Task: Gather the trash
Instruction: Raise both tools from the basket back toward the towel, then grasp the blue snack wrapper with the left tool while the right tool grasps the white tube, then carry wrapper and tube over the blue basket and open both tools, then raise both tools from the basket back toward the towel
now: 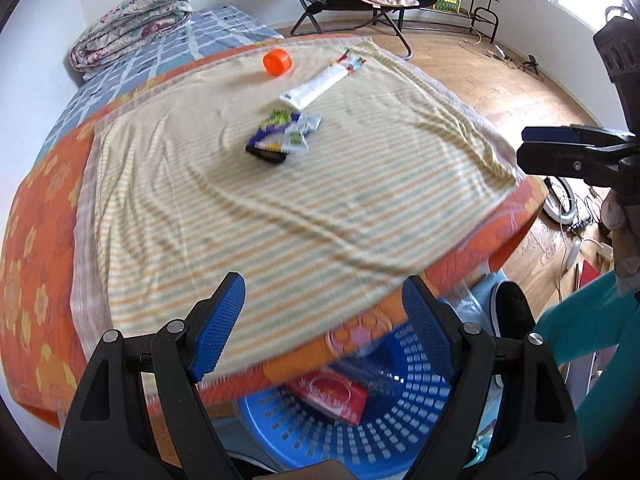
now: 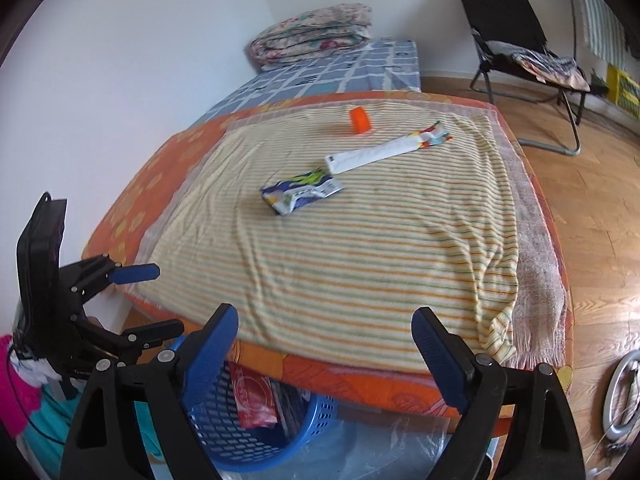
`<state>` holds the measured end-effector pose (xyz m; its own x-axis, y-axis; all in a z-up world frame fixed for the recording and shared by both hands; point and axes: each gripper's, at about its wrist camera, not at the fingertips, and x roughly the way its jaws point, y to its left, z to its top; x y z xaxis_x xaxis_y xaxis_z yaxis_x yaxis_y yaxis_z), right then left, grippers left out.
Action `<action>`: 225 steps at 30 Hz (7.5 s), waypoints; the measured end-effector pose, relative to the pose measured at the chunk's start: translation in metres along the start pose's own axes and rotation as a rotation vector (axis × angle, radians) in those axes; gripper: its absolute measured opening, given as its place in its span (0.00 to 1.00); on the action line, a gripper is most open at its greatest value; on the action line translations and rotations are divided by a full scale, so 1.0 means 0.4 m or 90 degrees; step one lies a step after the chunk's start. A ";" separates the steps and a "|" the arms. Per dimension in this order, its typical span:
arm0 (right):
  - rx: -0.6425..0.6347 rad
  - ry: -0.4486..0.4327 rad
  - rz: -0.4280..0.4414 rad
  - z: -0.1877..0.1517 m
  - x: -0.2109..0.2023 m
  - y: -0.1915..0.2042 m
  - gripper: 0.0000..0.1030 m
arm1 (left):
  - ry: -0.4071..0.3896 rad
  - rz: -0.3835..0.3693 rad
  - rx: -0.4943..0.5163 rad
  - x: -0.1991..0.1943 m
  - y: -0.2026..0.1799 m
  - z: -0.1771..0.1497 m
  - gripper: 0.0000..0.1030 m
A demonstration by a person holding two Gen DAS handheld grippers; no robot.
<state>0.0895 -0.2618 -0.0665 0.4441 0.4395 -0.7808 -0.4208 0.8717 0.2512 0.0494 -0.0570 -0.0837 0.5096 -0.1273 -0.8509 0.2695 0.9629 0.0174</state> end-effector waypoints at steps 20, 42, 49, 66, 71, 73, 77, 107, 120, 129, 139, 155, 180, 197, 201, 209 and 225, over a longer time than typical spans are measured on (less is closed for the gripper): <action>0.212 0.011 0.026 0.304 0.196 -0.197 0.79 | -0.026 0.012 0.015 0.160 0.071 0.232 0.81; 0.332 0.035 -0.058 0.473 0.553 -0.231 0.71 | -0.009 -0.004 0.030 0.323 0.116 0.293 0.81; 0.269 0.050 -0.154 0.510 0.599 -0.201 0.66 | -0.011 -0.010 0.015 0.342 0.134 0.296 0.80; 0.231 0.037 -0.124 0.474 0.510 -0.261 0.08 | -0.007 -0.011 0.008 0.338 0.136 0.284 0.53; 0.203 0.014 -0.098 0.449 0.437 -0.251 0.07 | -0.020 -0.004 -0.004 0.311 0.138 0.279 0.53; 0.200 0.004 -0.082 0.436 0.403 -0.247 0.07 | -0.026 -0.006 -0.016 0.291 0.145 0.278 0.53; 0.202 -0.010 -0.056 0.415 0.344 -0.235 0.07 | -0.041 -0.025 -0.062 0.240 0.174 0.279 0.53; -0.024 -0.073 0.048 0.080 0.023 0.129 0.07 | -0.066 -0.016 -0.059 -0.122 0.094 -0.010 0.53; -0.062 -0.035 0.059 -0.072 0.081 0.232 0.07 | 0.009 -0.026 -0.046 -0.094 0.051 -0.188 0.53; -0.080 -0.017 0.057 -0.149 0.134 0.274 0.07 | 0.042 -0.038 -0.024 -0.071 0.019 -0.235 0.53; -0.112 -0.003 0.055 -0.200 0.167 0.304 0.07 | 0.090 -0.044 0.001 -0.029 -0.005 -0.275 0.53; -0.111 0.017 0.057 -0.236 0.197 0.300 0.09 | 0.148 -0.025 -0.018 0.045 0.000 -0.317 0.53; -0.096 0.022 0.030 -0.236 0.192 0.284 0.68 | 0.145 -0.015 -0.054 0.048 0.038 -0.312 0.67; -0.055 -0.005 0.002 -0.135 0.151 0.218 0.91 | 0.059 0.007 -0.079 0.007 0.068 -0.218 0.67; -0.070 -0.006 -0.013 -0.100 0.146 0.205 0.92 | 0.045 0.011 -0.078 0.005 0.071 -0.186 0.67; -0.063 -0.017 -0.033 -0.008 0.131 0.154 1.00 | 0.023 0.015 -0.086 0.011 0.092 -0.113 0.67; -0.099 -0.063 -0.082 0.246 0.195 0.032 0.98 | -0.013 0.006 -0.110 0.132 0.161 0.097 0.54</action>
<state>0.1964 -0.1950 -0.0680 0.5751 0.3520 -0.7385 -0.4684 0.8818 0.0556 0.1254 -0.0110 -0.1072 0.5282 -0.1208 -0.8405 0.1210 0.9904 -0.0663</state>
